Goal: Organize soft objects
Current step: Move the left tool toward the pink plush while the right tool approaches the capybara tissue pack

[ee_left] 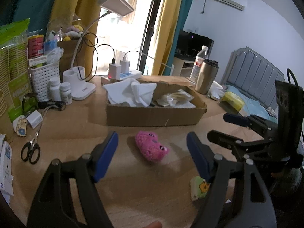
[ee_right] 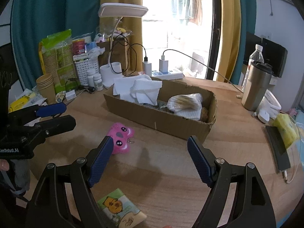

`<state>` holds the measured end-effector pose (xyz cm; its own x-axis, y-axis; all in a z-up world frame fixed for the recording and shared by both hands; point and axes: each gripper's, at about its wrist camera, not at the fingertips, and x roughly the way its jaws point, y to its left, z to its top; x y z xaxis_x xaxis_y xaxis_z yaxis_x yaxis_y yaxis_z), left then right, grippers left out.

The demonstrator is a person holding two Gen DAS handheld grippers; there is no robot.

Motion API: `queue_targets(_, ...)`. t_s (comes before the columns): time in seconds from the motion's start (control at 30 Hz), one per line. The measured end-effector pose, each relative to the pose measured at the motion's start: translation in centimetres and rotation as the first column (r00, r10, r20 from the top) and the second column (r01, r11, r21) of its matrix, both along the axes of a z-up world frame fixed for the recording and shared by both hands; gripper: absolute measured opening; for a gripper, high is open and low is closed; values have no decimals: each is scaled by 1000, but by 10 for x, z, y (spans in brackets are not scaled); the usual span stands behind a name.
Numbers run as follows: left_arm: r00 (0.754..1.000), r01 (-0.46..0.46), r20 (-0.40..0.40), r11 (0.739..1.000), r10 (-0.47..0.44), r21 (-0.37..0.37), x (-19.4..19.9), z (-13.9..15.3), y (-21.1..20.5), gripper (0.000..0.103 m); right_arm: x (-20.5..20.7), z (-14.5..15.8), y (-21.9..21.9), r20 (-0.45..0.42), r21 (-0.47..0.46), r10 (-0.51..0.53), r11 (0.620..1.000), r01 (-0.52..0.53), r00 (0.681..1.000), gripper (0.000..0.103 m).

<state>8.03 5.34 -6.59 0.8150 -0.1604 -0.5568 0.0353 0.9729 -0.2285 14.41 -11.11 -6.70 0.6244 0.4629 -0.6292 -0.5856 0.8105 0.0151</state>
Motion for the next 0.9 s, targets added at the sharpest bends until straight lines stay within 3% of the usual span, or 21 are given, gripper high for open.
queue_targets(0.6,999,7,-33,1000,-7,23,-30,-11,-10,76,-38,-18,-11,-37,-20,25,999,-25,999,83)
queue_targets(0.9,996,12,-86,1000,-11,15,-35,-31,-13,76,-52,-45,-5,-111,-47,88,994,-94,990,83)
